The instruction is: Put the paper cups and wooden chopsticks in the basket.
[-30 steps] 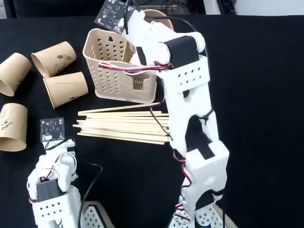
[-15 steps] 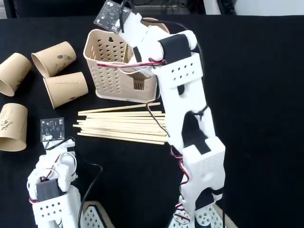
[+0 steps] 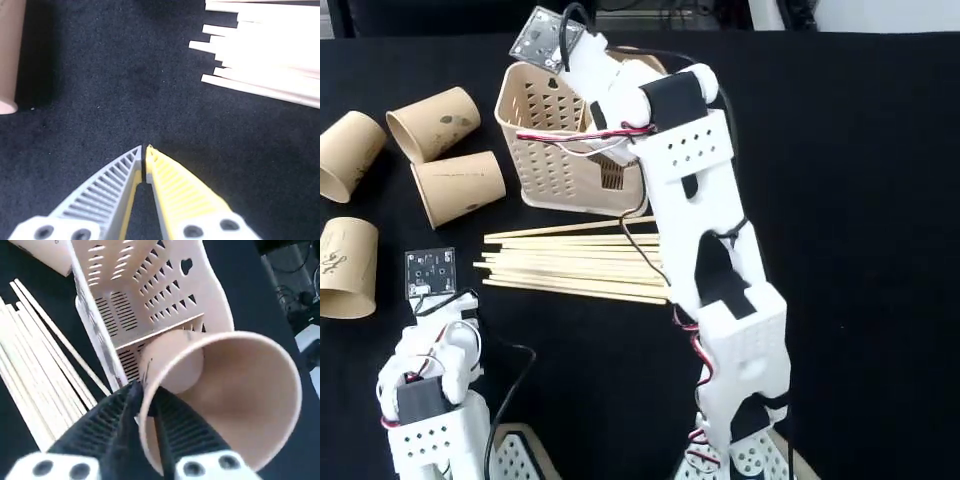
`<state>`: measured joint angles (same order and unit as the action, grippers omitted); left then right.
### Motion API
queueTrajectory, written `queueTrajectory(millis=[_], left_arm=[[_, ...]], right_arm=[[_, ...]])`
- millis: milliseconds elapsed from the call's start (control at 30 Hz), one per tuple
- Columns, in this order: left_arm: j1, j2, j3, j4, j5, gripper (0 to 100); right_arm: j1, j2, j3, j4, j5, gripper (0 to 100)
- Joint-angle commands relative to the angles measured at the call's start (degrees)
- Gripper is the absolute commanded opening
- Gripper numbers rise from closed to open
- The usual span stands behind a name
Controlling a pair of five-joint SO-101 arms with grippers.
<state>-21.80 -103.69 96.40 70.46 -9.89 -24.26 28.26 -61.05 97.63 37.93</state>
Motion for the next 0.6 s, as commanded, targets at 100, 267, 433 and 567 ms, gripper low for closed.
queueTrajectory(millis=[100, 267, 433, 567], left_arm=[[0.2, -0.3, 1.0, 0.2, 0.1, 3], [0.2, -0.3, 1.0, 0.2, 0.1, 3], [0.2, -0.3, 1.0, 0.2, 0.1, 3], [0.2, -0.3, 1.0, 0.2, 0.1, 3]], right_arm=[[1.5, -1.1, -1.6, -1.2, 0.7, 23.5], [1.5, -1.2, -1.6, -1.2, 2.3, 46.0], [1.7, -1.1, -6.5, 0.5, 2.2, 40.4], [1.2, -1.1, -14.6, 3.3, 2.2, 37.5]])
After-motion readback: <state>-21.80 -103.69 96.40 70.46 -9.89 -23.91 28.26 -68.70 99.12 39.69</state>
